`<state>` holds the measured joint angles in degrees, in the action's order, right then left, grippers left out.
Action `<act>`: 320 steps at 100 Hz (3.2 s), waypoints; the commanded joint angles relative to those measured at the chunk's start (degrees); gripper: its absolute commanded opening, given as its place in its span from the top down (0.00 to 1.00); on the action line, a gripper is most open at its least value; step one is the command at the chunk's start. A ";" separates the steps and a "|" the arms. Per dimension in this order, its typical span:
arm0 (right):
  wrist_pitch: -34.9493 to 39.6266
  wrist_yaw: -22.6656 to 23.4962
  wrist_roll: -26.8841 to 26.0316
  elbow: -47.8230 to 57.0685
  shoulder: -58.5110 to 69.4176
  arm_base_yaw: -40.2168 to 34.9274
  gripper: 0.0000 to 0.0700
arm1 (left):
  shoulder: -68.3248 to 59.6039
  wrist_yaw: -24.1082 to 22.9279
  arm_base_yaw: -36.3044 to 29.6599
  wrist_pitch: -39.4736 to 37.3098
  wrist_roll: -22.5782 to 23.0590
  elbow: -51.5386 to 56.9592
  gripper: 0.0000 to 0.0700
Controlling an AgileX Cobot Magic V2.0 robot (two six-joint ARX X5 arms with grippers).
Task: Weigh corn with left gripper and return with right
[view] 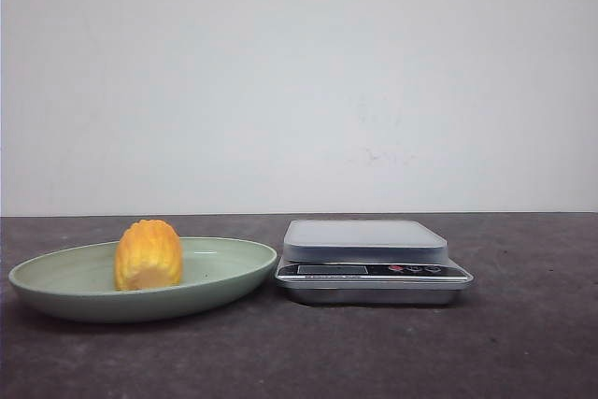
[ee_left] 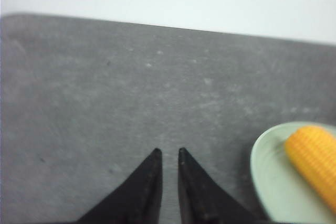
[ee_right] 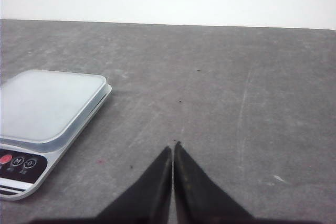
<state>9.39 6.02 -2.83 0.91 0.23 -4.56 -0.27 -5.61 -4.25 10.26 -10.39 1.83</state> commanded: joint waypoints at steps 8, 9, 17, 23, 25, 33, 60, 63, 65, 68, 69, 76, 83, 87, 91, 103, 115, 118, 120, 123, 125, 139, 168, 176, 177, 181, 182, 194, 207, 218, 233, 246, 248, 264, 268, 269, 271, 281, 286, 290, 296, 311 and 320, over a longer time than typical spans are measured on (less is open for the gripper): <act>-4.55 0.09 -0.04 -0.15 -0.02 -0.09 1.00 | 0.04 1.95 -0.07 0.70 -8.74 0.15 0.98; -4.85 0.11 -0.15 -0.15 -0.02 -0.09 1.00 | 0.04 2.19 -0.07 0.72 -8.74 0.20 0.98; -6.60 0.17 -2.71 -0.15 -0.02 -0.09 1.00 | 0.04 4.42 -0.04 0.59 -8.74 0.37 0.98; -6.82 0.17 -4.76 -0.15 -0.02 -0.09 1.00 | 0.04 5.92 -0.07 0.46 -9.62 0.39 0.98; -6.82 0.17 -5.31 -0.15 -0.02 -0.09 1.00 | 0.04 6.32 -0.07 0.44 -10.51 0.39 0.98; -7.72 0.22 -8.70 -0.15 -0.02 -0.09 1.00 | 0.04 9.20 -0.04 0.46 -14.88 0.52 0.98; -11.58 10.75 -30.69 6.80 0.04 -0.09 1.00 | -0.35 24.72 -0.07 3.67 -32.04 9.11 0.98; -9.53 11.08 -30.40 8.87 0.04 -0.09 1.00 | -0.85 24.70 -0.04 5.03 -32.13 11.52 0.98; -7.89 11.10 -29.79 10.43 0.09 -0.09 1.00 | -1.36 24.68 -0.04 5.90 -32.00 13.27 0.98; -5.68 11.08 -28.50 12.81 0.35 -0.09 1.00 | -2.40 24.70 -0.04 7.21 -31.30 16.04 0.98; -5.01 11.10 -27.91 13.64 0.52 -0.09 1.00 | -2.80 24.72 -0.04 7.65 -30.91 17.03 0.98; -0.94 11.72 -23.69 19.82 2.43 -0.09 1.00 | -6.56 25.22 -0.07 11.02 -28.20 24.39 0.98; 2.16 14.45 -19.91 26.53 5.68 -0.09 1.00 | -11.28 26.75 -0.04 15.28 -24.96 32.59 0.98; 4.52 16.00 -18.27 30.71 7.85 -0.09 1.00 | -14.19 27.41 -0.04 18.23 -22.64 37.46 0.98; 7.61 16.68 -16.81 35.10 10.14 -0.09 1.00 | -17.11 27.76 -0.04 21.33 -19.87 42.36 0.98; 17.90 16.09 -12.15 47.69 17.29 -0.07 1.00 | -25.18 27.74 -0.04 28.89 -12.39 55.78 0.98; 24.74 13.14 -7.80 56.11 23.12 -0.09 1.00 | -31.21 27.71 -0.04 31.85 -8.44 65.09 0.98; 25.68 12.48 -6.97 57.31 24.09 -0.09 1.00 | -32.37 27.71 -0.04 32.15 -8.35 66.69 0.98; 25.99 12.24 -6.69 57.88 24.57 -0.20 1.00 | -33.05 27.74 -0.04 32.30 -8.39 67.56 0.98; 26.23 11.91 -6.51 58.45 25.18 -0.26 1.00 | -33.86 27.78 -0.04 32.46 -8.41 68.74 0.98; 26.25 11.91 -6.54 58.60 25.40 -0.24 1.00 | -34.32 27.91 -0.07 32.54 -8.46 69.33 0.98; 27.04 11.89 -6.60 58.64 25.53 -0.22 0.96 | -35.28 30.25 -0.07 32.81 -8.44 70.53 0.95; 27.12 12.00 -8.63 58.64 25.53 -0.22 0.02 | -35.63 32.46 -0.04 40.59 -8.41 70.53 0.11; 27.12 12.22 -9.27 58.64 25.53 -0.22 0.02 | -35.91 32.41 -0.04 42.97 -8.44 70.53 0.10; 27.12 12.24 -9.33 58.64 25.53 -0.22 0.02 | -36.00 32.41 -0.04 43.19 -8.44 70.53 0.10; 27.17 12.48 -9.60 58.64 25.53 -0.22 0.02 | -36.13 32.41 -0.04 44.30 -8.44 70.53 0.10; 27.17 12.52 -9.68 58.64 25.53 -0.22 0.02 | -36.15 32.41 -0.04 44.50 -8.44 70.53 0.10; 27.56 12.61 -10.08 58.64 25.53 -0.22 0.02 | -36.57 31.69 -0.04 47.80 -8.48 70.53 0.00; 28.46 12.59 -10.05 58.64 25.53 -0.22 0.03 | -37.20 30.45 -0.04 51.74 -8.02 70.49 0.00; 28.87 12.59 -10.05 58.62 25.53 -0.22 0.03 | -37.90 28.26 -0.04 54.05 -8.04 70.47 0.00; 29.70 12.33 -10.01 58.62 25.53 -0.22 0.03 | -39.06 27.12 -0.07 54.84 -8.98 70.44 0.00; 30.93 11.93 -9.97 58.55 25.53 -0.24 0.03 | -40.44 28.02 -0.07 54.71 -10.75 70.44 0.00; 31.08 11.96 -9.99 58.55 25.53 -0.24 0.03 | -40.68 28.13 -0.07 54.64 -10.93 70.44 0.02; 31.82 11.93 -10.01 58.31 25.53 -0.24 0.03 | -43.19 28.11 -0.72 54.03 -11.30 70.42 0.06; 31.91 11.93 -10.01 58.31 25.55 -0.24 0.03 | -43.98 28.09 -1.18 53.96 -11.26 70.42 0.06; 31.93 11.93 -10.01 58.31 25.55 -0.24 0.03 | -44.19 28.09 -1.31 53.96 -11.23 70.42 0.06; 31.93 11.93 -10.01 58.31 25.55 -0.24 0.03 | -44.63 28.06 -1.57 53.92 -11.17 70.42 0.06; 31.93 11.93 -10.01 58.31 25.55 -0.24 0.03 | -47.34 28.00 -3.06 53.18 -11.04 70.42 0.06; 31.91 11.93 -10.01 58.31 25.77 -0.24 0.03 | -48.89 27.89 -4.00 52.50 -11.02 70.42 0.06; 31.93 11.93 -10.05 58.31 25.99 -0.22 0.03 | -50.29 27.87 -4.87 51.67 -11.02 70.36 0.06; 32.26 11.93 -10.05 58.31 26.29 -0.22 0.03 | -52.52 27.43 -6.47 50.53 -11.04 70.29 0.06; 33.86 11.93 -10.03 58.31 27.32 -0.22 0.03 | -59.45 23.50 -11.15 47.80 -10.78 70.27 0.06; 34.97 11.93 -9.99 58.31 27.96 -0.22 0.03 | -64.30 21.59 -13.77 45.44 -10.75 70.27 0.06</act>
<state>44.25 17.98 -12.29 58.76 27.53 -4.56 -61.30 16.97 -16.56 57.39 -21.17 71.40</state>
